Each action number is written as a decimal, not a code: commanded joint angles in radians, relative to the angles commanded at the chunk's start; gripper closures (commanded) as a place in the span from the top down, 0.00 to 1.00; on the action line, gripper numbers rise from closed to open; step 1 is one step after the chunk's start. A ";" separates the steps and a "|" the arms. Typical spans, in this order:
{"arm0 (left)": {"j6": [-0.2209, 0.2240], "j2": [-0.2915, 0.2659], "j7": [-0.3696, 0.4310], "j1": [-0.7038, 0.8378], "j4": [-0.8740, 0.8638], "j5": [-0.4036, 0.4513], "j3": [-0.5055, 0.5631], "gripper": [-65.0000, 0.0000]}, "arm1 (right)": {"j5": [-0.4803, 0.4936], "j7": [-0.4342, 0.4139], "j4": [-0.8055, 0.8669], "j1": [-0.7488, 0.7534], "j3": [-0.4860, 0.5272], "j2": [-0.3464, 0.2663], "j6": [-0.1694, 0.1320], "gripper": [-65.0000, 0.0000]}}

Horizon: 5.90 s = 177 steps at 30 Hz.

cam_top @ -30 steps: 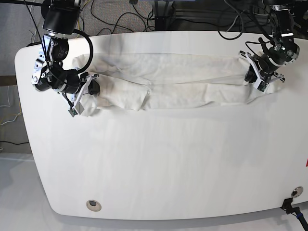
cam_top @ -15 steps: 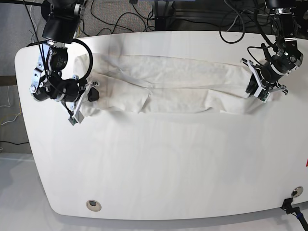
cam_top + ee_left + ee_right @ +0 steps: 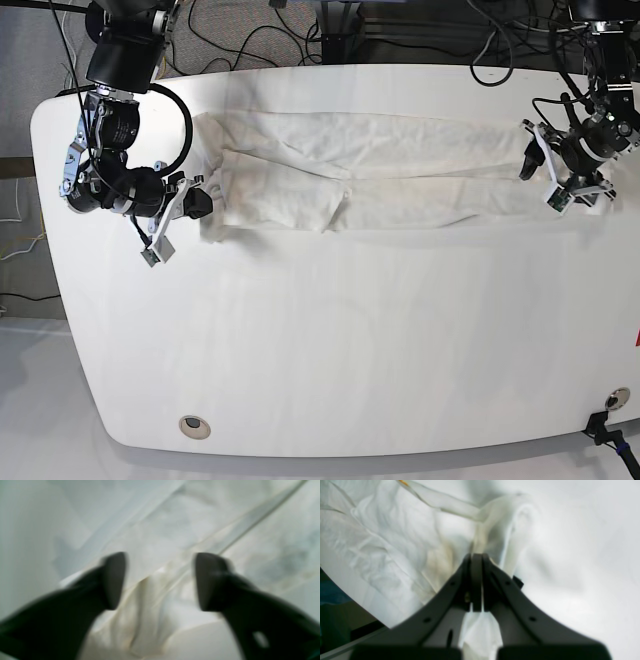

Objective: Fold the T-shirt properly
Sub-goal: 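Grasp both ends of the white shirt strip with both grippers, then pull the strip ends taut and smooth the strip with both grippers, then lift the strip end with the left gripper and fold it toward the right gripper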

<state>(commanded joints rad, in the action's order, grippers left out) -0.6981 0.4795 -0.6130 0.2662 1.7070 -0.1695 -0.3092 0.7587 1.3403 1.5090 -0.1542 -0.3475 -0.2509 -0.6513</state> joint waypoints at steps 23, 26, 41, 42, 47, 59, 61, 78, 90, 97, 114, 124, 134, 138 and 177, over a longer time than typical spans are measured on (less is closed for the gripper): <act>0.000 -0.204 0.000 0.000 0.109 -0.002 -0.275 0.22 | 0.005 0.012 0.075 0.015 0.104 0.204 -0.006 0.00; 0.000 -0.209 0.000 0.002 0.107 -0.002 -0.275 0.18 | -0.002 0.009 0.069 0.037 0.127 0.218 -0.006 0.00; 0.000 -0.212 0.008 -0.075 -0.078 -0.002 -0.270 0.00 | -0.121 -0.083 0.069 0.112 0.135 0.210 -0.005 0.00; 0.000 -0.212 0.008 -0.077 -0.094 0.000 -0.270 0.00 | -0.121 -0.089 0.069 0.118 0.135 0.210 -0.002 0.00; 0.000 -0.206 0.008 -0.072 -0.153 0.002 -0.270 0.00 | -0.129 -0.097 0.068 0.126 0.135 0.207 -0.002 0.00; 0.000 -0.210 0.008 -0.074 -0.206 0.098 -0.187 0.00 | -0.333 -0.118 0.068 0.118 0.137 0.150 -0.006 0.00; 0.000 -0.210 0.008 -0.075 -0.206 0.098 -0.161 0.00 | -0.334 -0.118 0.068 0.110 0.137 0.123 -0.006 0.00; 0.000 -0.215 0.003 -0.075 -0.072 0.091 -0.127 0.00 | -0.330 -0.120 0.068 0.095 0.137 0.066 -0.006 0.00; 0.000 -0.221 -0.199 -0.120 -0.017 -0.072 -0.376 0.32 | -0.327 -0.120 0.041 0.087 0.137 0.066 -0.006 0.00; 0.000 -0.221 -0.348 -0.198 -0.021 -0.092 -0.531 0.78 | -0.325 -0.121 -0.015 0.072 0.137 0.066 -0.008 0.00; 0.000 -0.198 -0.368 -0.284 -0.350 -0.094 -0.551 0.79 | -0.325 -0.121 -0.015 0.069 0.137 0.064 -0.008 0.00; 0.000 -0.219 -0.367 -0.285 -0.370 -0.094 -0.456 0.78 | -0.325 -0.121 -0.015 0.069 0.137 0.066 -0.008 0.00; 0.000 -0.224 -0.367 -0.285 -0.368 -0.094 -0.450 0.73 | -0.325 -0.121 -0.015 0.069 0.137 0.066 -0.008 0.00; 0.000 -0.226 -0.367 -0.285 -0.367 -0.094 -0.420 0.45 | -0.325 -0.121 -0.015 0.069 0.137 0.066 -0.008 0.00; 0.000 -0.385 -0.299 -0.189 0.054 -0.089 -0.137 0.14 | -0.325 -0.121 -0.015 0.069 0.137 0.068 -0.008 0.00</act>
<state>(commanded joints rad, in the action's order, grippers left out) -0.6981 0.0944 -0.9122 0.0775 1.7607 -0.2585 -0.4457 0.4335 1.2190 1.4937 -0.0852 -0.2110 -0.1834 -0.6590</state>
